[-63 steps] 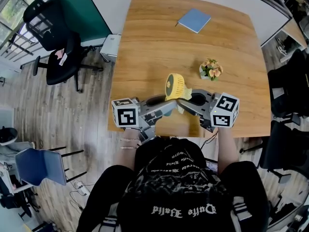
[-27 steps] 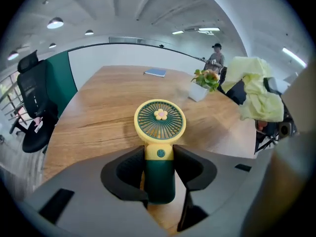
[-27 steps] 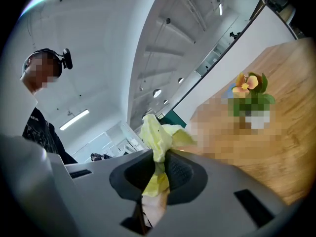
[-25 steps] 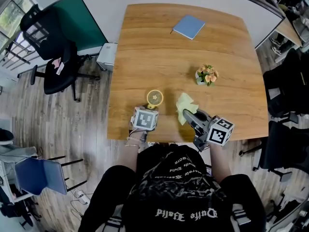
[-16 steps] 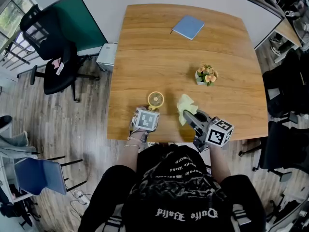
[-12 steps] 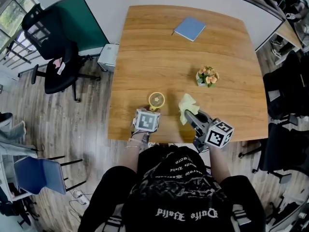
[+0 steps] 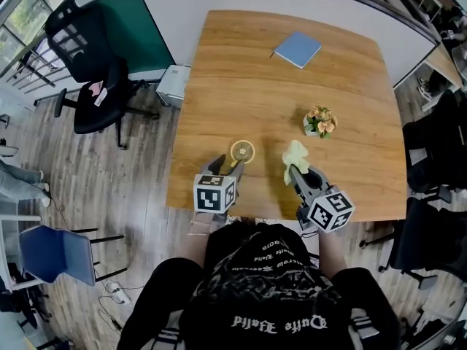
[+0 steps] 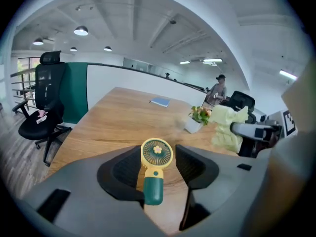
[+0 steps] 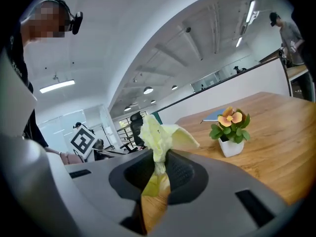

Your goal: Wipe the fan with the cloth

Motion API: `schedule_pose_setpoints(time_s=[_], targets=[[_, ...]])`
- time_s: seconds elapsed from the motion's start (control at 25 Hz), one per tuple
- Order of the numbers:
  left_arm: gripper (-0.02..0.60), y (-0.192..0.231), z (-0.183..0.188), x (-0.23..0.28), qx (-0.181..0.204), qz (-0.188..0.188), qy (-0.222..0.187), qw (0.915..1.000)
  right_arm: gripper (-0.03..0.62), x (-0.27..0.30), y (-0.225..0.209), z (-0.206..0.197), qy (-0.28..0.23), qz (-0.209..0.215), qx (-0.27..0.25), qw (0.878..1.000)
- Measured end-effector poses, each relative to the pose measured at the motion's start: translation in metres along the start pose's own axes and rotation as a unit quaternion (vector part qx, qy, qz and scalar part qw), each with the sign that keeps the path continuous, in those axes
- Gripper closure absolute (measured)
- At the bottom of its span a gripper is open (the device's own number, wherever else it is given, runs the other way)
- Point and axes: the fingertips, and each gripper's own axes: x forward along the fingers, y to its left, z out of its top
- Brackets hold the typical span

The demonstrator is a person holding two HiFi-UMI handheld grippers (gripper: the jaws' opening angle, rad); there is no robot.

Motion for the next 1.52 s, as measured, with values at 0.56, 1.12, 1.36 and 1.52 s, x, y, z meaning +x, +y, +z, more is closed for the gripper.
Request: schedule_pose_setpoints(time_s=[0.56, 1.12, 1.36, 1.52], targets=[[0.348, 0.002, 0.043, -0.085, 0.034, 0.024, -0.185, 0.9818, 0.523, -0.019, -0.026, 0.018, -0.022, -0.124, -0.117, 0.985], [0.423, -0.007, 0.043, -0.086, 0.045, 0.023, -0.207, 0.9770, 0.526, -0.021, -0.027, 0.027, -0.033, -0.173, -0.180, 0.968], [0.552, -0.008, 0.046, -0.093, 0.006, 0.027, -0.236, 0.9714, 0.527, -0.022, -0.023, 0.023, -0.025, -0.191, -0.198, 0.961], [0.560, -0.011, 0.043, -0.091, 0.011, 0.031, -0.221, 0.9747, 0.526, -0.020, -0.016, 0.022, -0.015, -0.182, -0.217, 0.959]])
